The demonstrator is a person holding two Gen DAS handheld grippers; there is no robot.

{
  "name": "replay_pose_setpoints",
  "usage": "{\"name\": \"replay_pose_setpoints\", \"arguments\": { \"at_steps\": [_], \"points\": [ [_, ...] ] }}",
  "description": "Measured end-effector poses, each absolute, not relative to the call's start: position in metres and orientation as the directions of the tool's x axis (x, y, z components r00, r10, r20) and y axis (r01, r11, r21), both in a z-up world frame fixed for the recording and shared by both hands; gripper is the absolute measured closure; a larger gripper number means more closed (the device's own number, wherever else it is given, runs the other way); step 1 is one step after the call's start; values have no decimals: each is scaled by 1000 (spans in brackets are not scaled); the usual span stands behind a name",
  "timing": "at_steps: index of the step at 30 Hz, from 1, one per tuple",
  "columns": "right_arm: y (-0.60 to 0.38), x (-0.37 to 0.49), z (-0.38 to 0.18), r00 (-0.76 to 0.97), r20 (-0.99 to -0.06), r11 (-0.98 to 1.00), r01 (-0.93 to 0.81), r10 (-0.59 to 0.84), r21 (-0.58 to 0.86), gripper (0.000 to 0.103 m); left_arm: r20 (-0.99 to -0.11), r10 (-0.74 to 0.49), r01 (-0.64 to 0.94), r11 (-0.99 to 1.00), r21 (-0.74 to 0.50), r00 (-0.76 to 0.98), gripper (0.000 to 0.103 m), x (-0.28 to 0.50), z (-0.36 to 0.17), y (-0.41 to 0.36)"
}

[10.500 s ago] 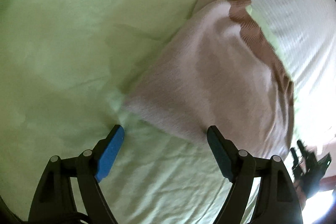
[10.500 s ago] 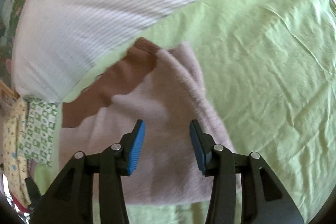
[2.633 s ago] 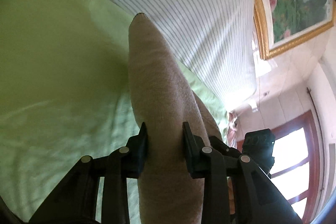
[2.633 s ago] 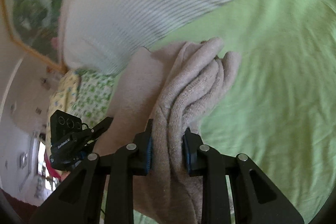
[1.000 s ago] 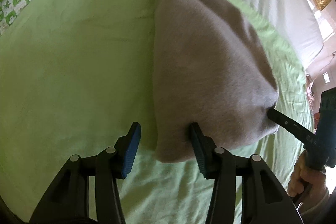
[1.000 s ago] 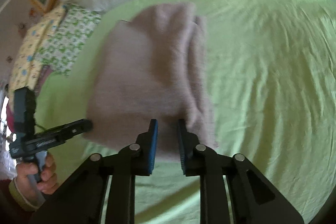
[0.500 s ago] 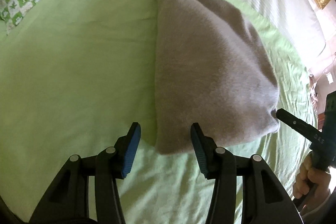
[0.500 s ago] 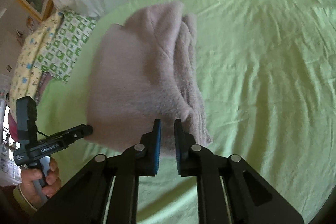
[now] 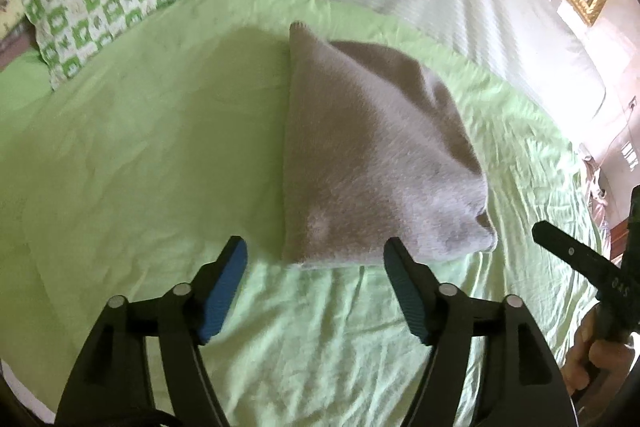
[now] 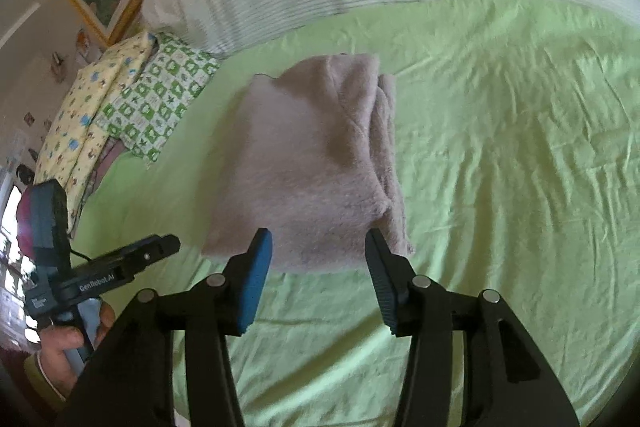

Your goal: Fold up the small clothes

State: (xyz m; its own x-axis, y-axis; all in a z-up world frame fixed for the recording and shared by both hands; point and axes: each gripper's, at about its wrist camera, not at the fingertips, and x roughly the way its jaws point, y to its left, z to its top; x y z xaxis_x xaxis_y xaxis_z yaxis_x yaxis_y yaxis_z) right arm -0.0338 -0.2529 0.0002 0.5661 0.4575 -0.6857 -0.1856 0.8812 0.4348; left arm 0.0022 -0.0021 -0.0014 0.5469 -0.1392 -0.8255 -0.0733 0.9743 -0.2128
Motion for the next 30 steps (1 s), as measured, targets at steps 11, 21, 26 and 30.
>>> {"name": "replay_pose_setpoints", "arguments": {
  "at_steps": [11, 21, 26, 30],
  "points": [
    [-252, -72, 14, 593, -650, 873, -226, 475, 431, 34, -821, -40, -73, 992, -98, 570, 23, -37, 6, -14],
    [-247, -97, 18, 600, -633, 868, -268, 490, 418, 29, -793, 25, -71, 997, -23, 609, 21, -67, 25, -28],
    [-245, -106, 22, 604, -620, 862, -291, 502, 415, 24, -787, 26, -79, 996, -29, 617, 21, -77, 34, -27],
    [-239, -111, 24, 604, -623, 867, -313, 497, 388, 22, -777, 32, -88, 996, -30, 629, 20, -79, 36, -28]
  ]
}}
